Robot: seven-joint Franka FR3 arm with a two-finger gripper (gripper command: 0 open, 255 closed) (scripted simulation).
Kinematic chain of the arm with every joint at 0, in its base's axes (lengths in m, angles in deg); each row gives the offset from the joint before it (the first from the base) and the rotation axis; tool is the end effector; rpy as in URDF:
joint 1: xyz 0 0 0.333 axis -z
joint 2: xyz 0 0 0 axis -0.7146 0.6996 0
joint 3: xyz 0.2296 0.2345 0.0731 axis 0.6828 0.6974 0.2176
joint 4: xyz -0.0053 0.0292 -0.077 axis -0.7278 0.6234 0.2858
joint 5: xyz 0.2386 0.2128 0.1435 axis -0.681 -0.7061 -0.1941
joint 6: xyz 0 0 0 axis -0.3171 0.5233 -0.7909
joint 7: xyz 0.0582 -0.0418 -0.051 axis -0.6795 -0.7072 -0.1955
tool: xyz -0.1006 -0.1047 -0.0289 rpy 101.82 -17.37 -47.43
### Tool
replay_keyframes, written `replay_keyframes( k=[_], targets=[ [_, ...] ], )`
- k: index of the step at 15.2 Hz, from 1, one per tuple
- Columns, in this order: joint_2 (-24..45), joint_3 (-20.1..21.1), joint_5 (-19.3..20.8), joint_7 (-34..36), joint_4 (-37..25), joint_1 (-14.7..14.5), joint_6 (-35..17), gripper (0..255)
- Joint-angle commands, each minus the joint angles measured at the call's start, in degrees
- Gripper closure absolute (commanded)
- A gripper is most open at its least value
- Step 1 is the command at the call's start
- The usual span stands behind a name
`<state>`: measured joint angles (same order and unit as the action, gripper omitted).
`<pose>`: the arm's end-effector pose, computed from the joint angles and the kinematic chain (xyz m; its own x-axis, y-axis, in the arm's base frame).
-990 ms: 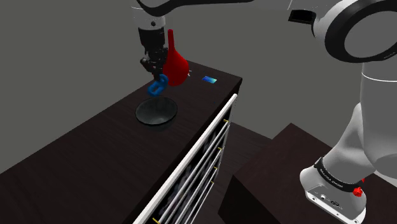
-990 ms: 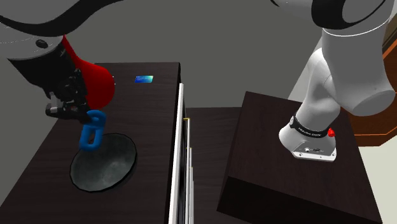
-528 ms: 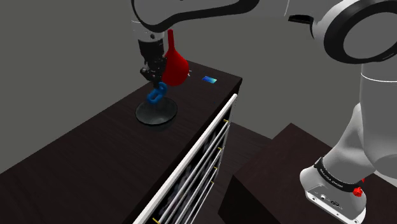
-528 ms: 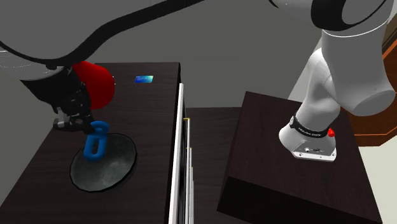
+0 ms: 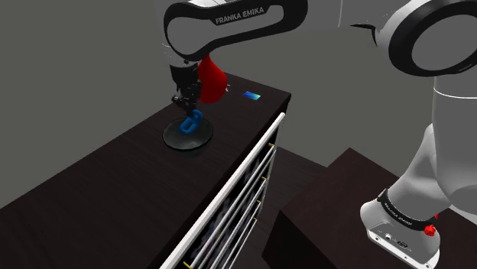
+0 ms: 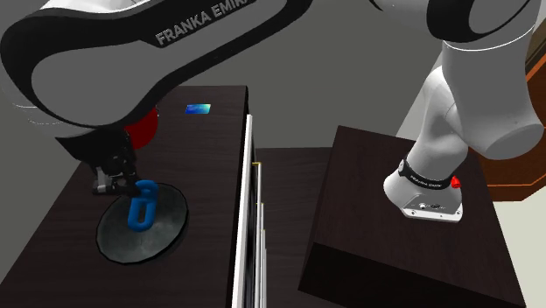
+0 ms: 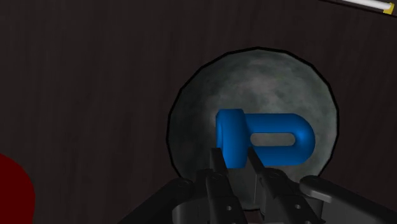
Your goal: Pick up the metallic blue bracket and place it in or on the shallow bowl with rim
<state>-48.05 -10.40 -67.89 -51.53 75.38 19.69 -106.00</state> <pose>0.5796 0.3452 0.4231 0.8658 0.5004 0.0017 0.5004 -0.8658 -0.0101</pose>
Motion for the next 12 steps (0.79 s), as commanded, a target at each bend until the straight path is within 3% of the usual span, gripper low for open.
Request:
replay_keyframes(
  k=[1, 10, 11, 12],
  targets=[
    [0.4, 0.0, 0.0, 0.0, 0.8, 0.0, -1.3, 255],
    [0.6, 0.0, 0.1, 0.0, 1.5, 0.0, -2.1, 255],
    [0.6, 0.0, 0.1, 0.0, 1.5, 0.0, -2.1, 0],
    [0.6, 0.0, 0.1, 0.0, 1.5, 0.0, -2.1, 0]
  ],
)
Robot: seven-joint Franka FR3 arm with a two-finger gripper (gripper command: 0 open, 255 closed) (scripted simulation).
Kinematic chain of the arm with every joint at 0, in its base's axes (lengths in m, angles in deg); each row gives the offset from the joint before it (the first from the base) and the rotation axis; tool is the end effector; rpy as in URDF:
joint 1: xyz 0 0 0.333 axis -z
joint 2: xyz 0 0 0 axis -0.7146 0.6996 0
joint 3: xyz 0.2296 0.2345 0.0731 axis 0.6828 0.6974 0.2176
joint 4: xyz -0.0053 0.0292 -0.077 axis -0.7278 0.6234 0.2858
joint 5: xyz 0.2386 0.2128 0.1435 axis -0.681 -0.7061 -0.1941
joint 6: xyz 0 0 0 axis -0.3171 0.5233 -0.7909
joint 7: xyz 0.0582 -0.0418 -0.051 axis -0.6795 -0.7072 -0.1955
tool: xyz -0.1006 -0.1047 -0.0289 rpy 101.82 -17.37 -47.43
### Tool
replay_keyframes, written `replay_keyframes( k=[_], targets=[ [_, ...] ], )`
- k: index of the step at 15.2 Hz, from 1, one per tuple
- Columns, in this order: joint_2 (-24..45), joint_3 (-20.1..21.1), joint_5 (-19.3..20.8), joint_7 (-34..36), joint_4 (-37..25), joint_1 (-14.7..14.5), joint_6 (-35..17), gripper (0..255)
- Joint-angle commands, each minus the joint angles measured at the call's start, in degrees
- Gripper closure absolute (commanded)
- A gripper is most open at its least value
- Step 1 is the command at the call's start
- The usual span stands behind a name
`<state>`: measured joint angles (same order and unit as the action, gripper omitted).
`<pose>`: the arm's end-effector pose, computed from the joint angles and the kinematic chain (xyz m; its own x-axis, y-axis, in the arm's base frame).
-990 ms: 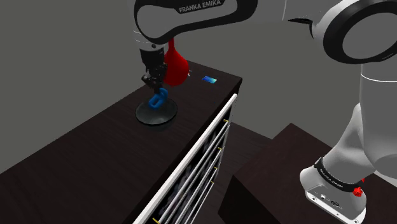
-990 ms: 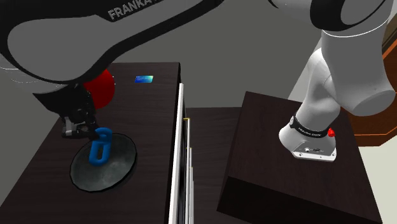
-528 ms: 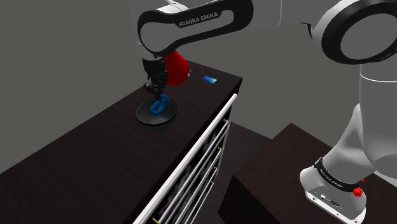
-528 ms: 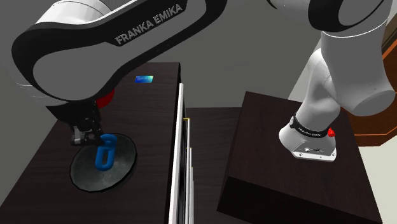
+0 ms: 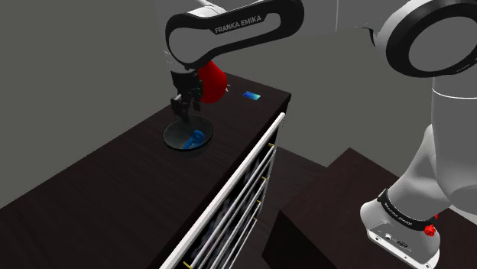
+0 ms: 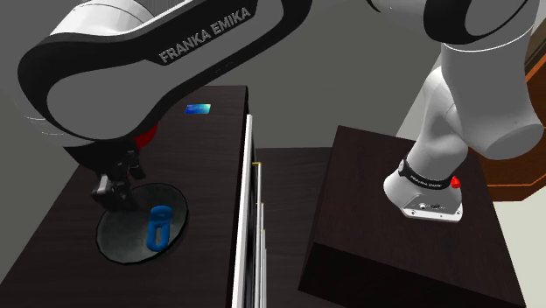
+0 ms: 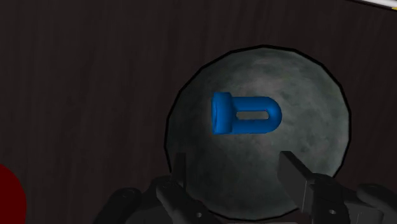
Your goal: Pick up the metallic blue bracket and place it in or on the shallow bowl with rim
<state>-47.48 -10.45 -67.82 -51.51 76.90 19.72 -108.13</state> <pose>0.5814 0.3459 0.4080 0.8659 0.5003 0.0025 0.5003 -0.8658 -0.0101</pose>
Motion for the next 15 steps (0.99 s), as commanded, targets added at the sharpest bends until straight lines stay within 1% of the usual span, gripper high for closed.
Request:
replay_keyframes(
  k=[1, 4, 8, 15],
  targets=[
    [0.0, 0.0, 0.0, 0.0, 0.0, 0.0, 0.0, 0],
    [0.0, 0.0, 0.0, 0.0, 0.0, 0.0, 0.0, 0],
    [-0.6, 0.1, -0.1, -0.1, -6.4, -0.1, 7.0, 0],
    [-0.6, 0.1, -0.1, -0.1, -6.4, -0.1, 7.0, 0]
  ],
)
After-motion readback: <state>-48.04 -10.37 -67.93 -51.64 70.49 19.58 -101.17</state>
